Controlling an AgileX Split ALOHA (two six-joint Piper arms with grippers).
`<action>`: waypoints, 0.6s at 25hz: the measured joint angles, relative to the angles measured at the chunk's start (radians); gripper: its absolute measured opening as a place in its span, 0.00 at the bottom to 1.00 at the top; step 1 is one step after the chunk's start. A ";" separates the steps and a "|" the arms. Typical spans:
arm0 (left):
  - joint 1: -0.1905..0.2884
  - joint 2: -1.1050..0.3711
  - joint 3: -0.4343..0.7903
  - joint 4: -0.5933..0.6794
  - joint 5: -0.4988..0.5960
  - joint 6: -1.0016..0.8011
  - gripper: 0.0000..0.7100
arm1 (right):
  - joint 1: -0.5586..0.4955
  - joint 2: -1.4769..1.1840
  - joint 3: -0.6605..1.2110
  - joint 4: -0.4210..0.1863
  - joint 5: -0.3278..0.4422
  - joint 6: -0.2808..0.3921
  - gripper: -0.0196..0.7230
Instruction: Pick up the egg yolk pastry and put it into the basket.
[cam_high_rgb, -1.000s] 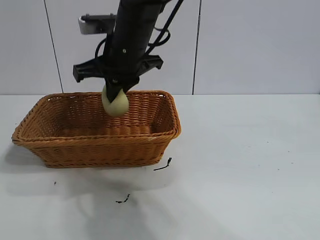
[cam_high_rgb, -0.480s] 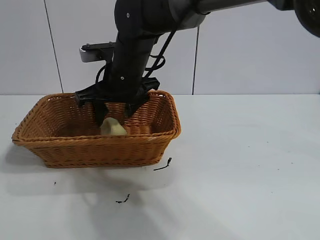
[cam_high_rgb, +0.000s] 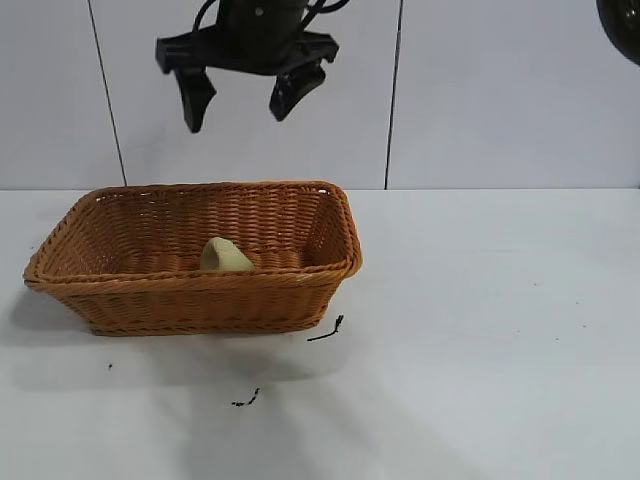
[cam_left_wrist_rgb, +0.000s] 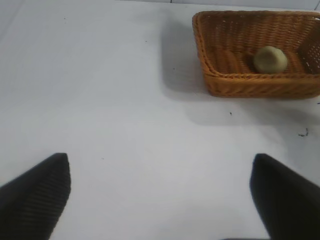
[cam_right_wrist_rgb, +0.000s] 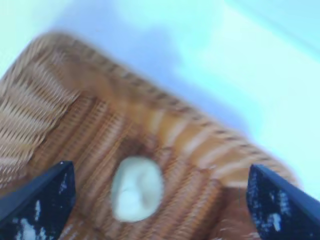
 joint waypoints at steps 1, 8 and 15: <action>0.000 0.000 0.000 0.000 0.000 0.000 0.98 | -0.027 0.000 -0.006 0.000 0.008 0.000 0.89; 0.000 0.000 0.000 0.000 0.000 0.000 0.98 | -0.258 0.000 -0.009 -0.007 0.062 -0.020 0.89; 0.000 0.000 0.000 0.000 0.000 0.000 0.98 | -0.462 0.000 -0.009 0.001 0.095 -0.050 0.89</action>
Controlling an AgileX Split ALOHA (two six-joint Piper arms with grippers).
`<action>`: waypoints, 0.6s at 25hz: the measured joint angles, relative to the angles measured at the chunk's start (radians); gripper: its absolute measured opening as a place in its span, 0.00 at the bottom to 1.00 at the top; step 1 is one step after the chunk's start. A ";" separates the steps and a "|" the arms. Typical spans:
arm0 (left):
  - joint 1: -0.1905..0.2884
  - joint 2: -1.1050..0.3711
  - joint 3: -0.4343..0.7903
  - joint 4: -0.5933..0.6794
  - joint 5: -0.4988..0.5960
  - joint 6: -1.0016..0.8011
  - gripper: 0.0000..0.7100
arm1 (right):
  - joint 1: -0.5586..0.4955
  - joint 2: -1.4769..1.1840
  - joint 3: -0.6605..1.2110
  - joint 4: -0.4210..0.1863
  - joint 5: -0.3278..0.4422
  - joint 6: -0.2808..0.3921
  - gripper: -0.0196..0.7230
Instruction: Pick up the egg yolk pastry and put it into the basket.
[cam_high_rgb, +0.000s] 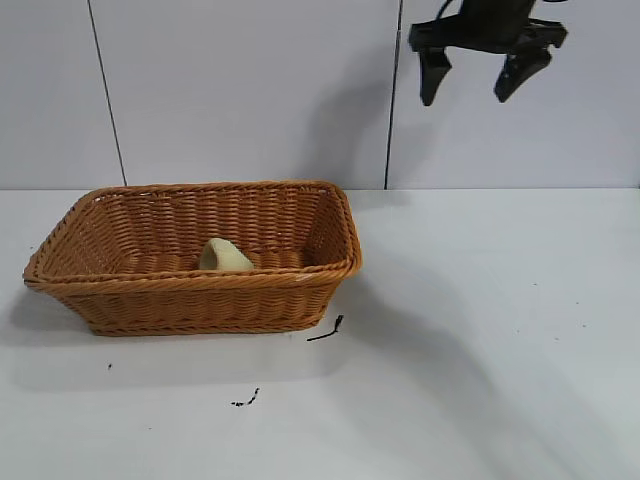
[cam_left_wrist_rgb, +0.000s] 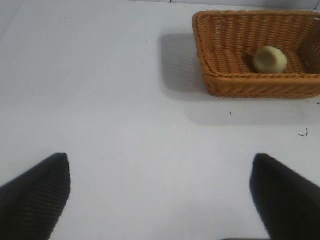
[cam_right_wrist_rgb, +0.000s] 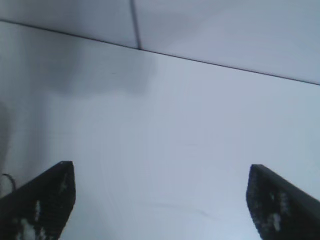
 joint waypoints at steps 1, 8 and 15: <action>0.000 0.000 0.000 0.000 0.000 0.000 0.98 | -0.022 0.000 0.000 0.006 0.000 -0.001 0.89; 0.000 0.000 0.000 0.000 0.000 0.000 0.98 | -0.075 -0.050 0.107 0.018 -0.001 -0.022 0.89; 0.000 0.000 0.000 0.000 0.000 0.000 0.98 | -0.075 -0.300 0.417 0.016 0.000 -0.038 0.89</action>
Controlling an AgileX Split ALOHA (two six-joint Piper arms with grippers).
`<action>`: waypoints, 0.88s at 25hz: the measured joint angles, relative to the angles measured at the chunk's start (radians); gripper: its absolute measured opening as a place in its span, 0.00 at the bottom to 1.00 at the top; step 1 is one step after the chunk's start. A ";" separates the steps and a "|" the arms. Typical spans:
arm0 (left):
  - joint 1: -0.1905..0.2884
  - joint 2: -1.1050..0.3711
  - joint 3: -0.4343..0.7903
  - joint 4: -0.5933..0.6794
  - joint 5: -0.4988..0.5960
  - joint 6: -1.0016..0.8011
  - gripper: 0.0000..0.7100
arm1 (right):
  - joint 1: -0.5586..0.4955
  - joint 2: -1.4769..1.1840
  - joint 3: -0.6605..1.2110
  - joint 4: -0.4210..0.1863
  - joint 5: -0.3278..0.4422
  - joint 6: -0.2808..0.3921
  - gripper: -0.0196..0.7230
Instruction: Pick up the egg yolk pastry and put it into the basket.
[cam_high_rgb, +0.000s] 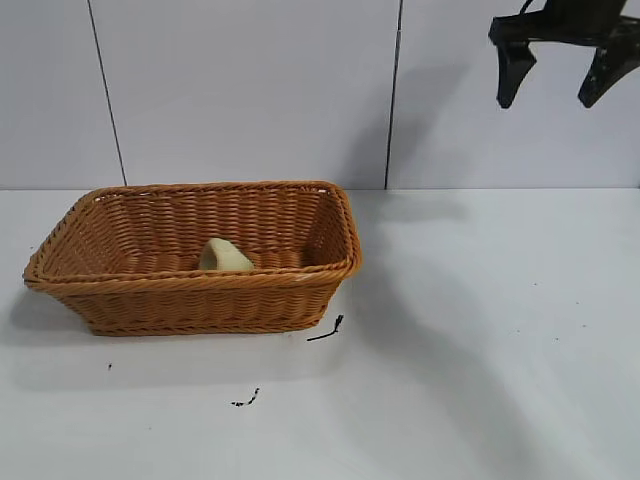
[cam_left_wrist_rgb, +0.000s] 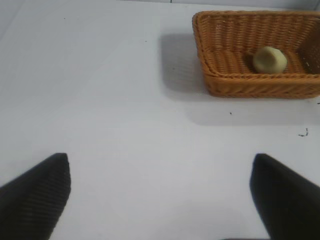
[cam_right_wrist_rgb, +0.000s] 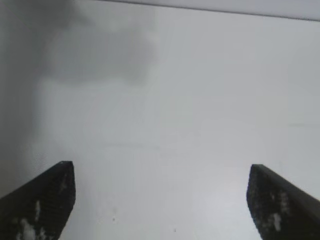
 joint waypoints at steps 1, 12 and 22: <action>0.000 0.000 0.000 0.000 0.000 0.000 0.98 | 0.000 -0.055 0.070 0.003 0.000 -0.002 0.89; 0.000 0.000 0.000 0.000 0.000 0.000 0.98 | 0.000 -0.738 0.742 0.004 0.000 -0.007 0.89; 0.000 0.000 0.000 0.000 0.000 0.000 0.98 | 0.000 -1.344 1.362 0.004 -0.078 -0.011 0.89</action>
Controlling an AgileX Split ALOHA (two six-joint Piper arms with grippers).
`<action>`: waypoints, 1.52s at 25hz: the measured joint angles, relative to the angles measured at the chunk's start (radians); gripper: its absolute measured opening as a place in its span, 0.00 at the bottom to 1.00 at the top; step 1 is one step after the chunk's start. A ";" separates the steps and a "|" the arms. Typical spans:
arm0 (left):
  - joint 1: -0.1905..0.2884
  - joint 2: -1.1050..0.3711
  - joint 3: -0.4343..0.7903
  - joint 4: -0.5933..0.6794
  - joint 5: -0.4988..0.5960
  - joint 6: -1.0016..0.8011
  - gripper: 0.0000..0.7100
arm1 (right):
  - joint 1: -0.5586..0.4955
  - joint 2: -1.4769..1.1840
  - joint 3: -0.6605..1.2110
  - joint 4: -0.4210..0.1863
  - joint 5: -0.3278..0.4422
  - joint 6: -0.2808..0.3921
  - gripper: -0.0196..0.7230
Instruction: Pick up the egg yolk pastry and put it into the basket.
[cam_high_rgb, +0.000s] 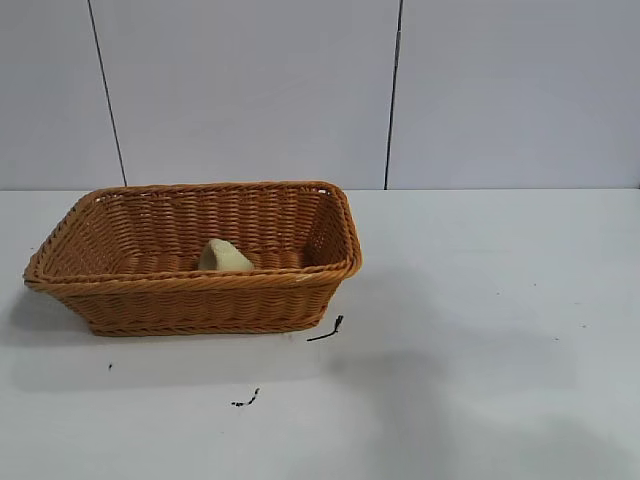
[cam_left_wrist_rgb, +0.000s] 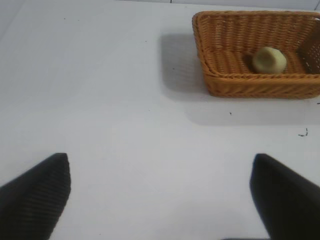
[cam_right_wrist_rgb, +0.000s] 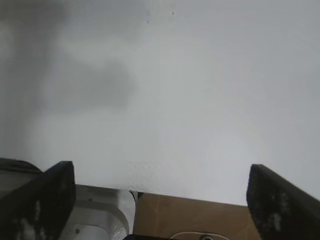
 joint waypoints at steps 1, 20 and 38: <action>0.000 0.000 0.000 0.000 0.000 0.000 0.98 | 0.000 -0.066 0.048 0.000 -0.038 0.000 0.89; 0.000 0.000 0.000 0.000 0.000 0.000 0.98 | 0.017 -0.771 0.262 -0.001 -0.107 0.000 0.89; 0.000 0.000 0.000 0.000 0.000 0.000 0.98 | 0.020 -0.793 0.264 -0.005 -0.107 0.000 0.89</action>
